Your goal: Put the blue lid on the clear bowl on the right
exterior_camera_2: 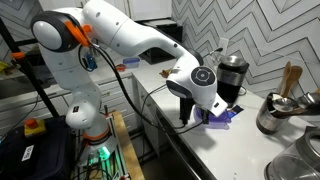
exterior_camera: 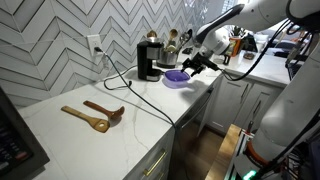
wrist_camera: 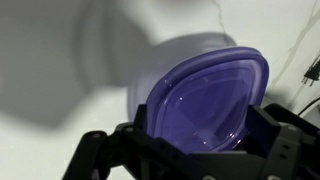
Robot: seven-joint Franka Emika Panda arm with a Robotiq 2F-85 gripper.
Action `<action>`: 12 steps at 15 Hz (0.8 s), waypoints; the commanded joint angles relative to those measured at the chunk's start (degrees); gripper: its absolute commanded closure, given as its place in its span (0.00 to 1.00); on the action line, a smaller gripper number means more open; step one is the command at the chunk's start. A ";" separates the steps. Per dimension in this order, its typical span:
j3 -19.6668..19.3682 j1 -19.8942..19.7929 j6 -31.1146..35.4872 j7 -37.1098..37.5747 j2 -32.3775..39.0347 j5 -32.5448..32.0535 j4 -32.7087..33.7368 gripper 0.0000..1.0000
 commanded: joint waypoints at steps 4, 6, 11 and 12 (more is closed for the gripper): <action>0.41 -0.48 -5.20 6.69 -7.34 -19.12 0.17 0.00; 0.88 -0.52 -5.91 8.97 -9.92 -25.83 0.70 0.00; 2.41 -0.31 -7.97 13.34 -15.57 -36.87 2.14 0.00; 2.66 -0.19 -8.69 13.92 -16.32 -37.92 2.50 0.00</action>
